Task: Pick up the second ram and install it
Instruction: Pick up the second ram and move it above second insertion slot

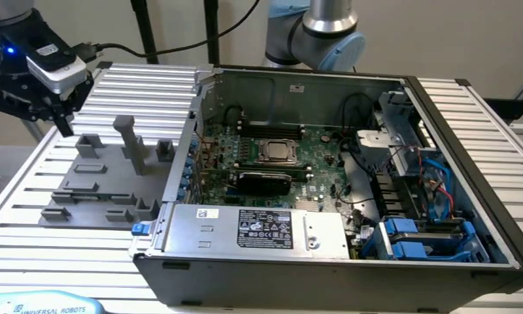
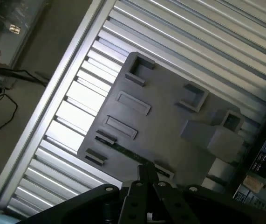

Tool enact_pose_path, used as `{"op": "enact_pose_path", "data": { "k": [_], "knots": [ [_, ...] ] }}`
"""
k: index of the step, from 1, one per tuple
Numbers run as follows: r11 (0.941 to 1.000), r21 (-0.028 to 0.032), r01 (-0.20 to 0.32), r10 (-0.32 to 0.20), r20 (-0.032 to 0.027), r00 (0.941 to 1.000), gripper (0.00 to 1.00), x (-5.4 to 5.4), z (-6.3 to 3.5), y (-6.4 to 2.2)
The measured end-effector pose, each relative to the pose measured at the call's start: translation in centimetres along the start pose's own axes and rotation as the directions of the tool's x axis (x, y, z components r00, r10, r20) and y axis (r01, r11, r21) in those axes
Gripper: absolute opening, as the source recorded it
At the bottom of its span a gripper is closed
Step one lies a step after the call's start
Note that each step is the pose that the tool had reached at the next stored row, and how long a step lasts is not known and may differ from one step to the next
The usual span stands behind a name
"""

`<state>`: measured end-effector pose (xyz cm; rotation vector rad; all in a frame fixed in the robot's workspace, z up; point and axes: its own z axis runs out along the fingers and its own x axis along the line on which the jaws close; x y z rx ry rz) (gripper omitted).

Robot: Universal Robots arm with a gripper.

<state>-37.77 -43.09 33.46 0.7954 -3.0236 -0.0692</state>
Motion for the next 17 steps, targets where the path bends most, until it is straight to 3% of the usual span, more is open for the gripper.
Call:
{"op": "enact_pose_path", "data": {
  "k": [4,9,13,17],
  "knots": [
    [0.9973,0.0,0.074,-0.074,-0.0035,0.9973,0.11,0.0,0.19,-0.01],
    [0.9866,-0.0003,0.163,-0.163,-0.0077,0.9865,0.11,0.0,0.43,-0.02],
    [0.9719,-0.0007,0.235,-0.235,-0.0109,0.9718,0.11,0.0,0.62,-0.04],
    [0.9522,-0.0015,0.305,-0.305,-0.0143,0.9521,0.11,0.0,0.82,-0.04]
  ]
}}
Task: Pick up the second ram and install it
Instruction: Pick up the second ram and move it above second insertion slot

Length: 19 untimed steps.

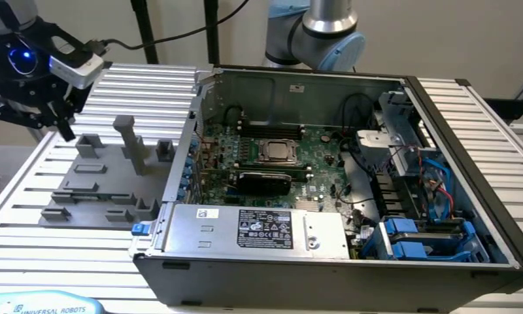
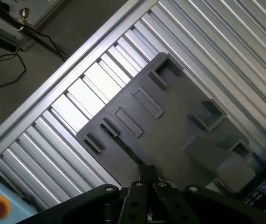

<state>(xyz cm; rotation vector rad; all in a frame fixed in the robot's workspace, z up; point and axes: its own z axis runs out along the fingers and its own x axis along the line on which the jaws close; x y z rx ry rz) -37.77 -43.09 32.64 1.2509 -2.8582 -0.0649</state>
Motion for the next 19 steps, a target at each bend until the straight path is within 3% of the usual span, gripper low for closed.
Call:
{"op": "enact_pose_path", "data": {
  "k": [5,10,15,19],
  "knots": [
    [0.9959,0.0,0.09,-0.09,-0.0043,0.9959,0.11,0.0,0.26,-0.01],
    [0.9837,-0.0003,0.18,-0.18,-0.0083,0.9837,0.11,0.0,0.54,-0.03],
    [0.9634,-0.001,0.268,-0.268,-0.0125,0.9634,0.11,0.0,0.82,-0.04],
    [0.9412,-0.0017,0.338,-0.338,-0.0157,0.9411,0.11,0.0,1.05,-0.05]
  ]
}}
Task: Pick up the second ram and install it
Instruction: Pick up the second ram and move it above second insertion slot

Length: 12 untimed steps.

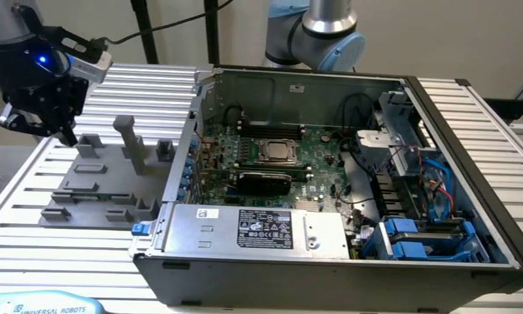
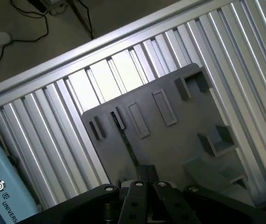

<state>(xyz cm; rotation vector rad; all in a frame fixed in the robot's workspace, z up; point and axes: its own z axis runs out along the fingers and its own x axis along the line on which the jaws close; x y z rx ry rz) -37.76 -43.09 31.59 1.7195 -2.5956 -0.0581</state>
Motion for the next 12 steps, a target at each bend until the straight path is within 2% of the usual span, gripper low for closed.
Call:
{"op": "enact_pose_path", "data": {
  "k": [3,6,9,12],
  "knots": [
    [0.9985,0.0003,0.054,-0.054,-0.0024,0.9985,0.11,0.0,0.18,-0.01],
    [0.994,0.0005,0.109,-0.109,-0.005,0.994,0.11,0.0,0.36,-0.02],
    [0.9867,0.0011,0.163,-0.163,-0.0072,0.9867,0.11,0.0,0.55,-0.03],
    [0.9764,0.0016,0.216,-0.216,-0.0095,0.9763,0.11,0.0,0.75,-0.03]
  ]
}}
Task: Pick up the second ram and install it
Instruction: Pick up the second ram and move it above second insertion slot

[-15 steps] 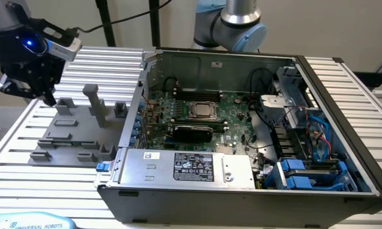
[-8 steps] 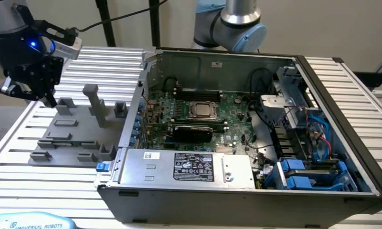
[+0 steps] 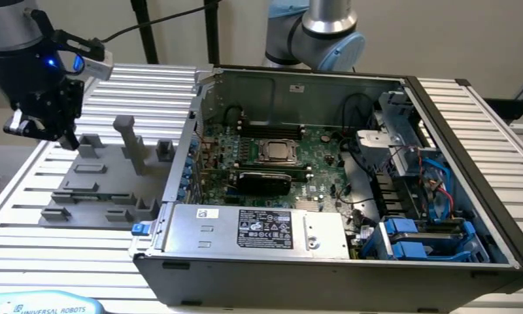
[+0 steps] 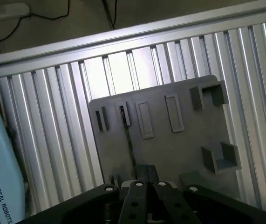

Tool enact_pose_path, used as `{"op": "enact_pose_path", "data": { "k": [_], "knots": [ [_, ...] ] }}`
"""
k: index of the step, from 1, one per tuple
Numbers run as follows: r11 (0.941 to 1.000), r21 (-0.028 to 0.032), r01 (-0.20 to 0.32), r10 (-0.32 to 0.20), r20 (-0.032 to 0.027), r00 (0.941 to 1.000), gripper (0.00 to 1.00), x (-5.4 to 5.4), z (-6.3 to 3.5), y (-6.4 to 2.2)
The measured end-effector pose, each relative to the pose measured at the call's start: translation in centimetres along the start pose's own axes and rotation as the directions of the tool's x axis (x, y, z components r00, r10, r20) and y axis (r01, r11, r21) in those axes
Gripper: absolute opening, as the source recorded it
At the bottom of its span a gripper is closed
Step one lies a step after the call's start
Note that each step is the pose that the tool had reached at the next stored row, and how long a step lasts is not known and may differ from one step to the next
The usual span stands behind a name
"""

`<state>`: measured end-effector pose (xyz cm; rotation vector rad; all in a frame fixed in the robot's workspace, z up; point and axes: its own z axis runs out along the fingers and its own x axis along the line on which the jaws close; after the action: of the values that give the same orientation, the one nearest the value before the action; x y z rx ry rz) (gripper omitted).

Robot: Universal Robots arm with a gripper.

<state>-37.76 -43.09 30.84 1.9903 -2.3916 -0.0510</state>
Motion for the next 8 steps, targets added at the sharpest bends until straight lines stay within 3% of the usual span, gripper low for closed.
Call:
{"op": "enact_pose_path", "data": {
  "k": [4,8],
  "knots": [
    [0.9974,0.0017,0.072,-0.072,-0.003,0.9974,0.11,0.0,0.26,-0.01],
    [0.9894,0.0047,0.145,-0.145,-0.006,0.9894,0.11,0.0,0.52,-0.02]
  ]
}}
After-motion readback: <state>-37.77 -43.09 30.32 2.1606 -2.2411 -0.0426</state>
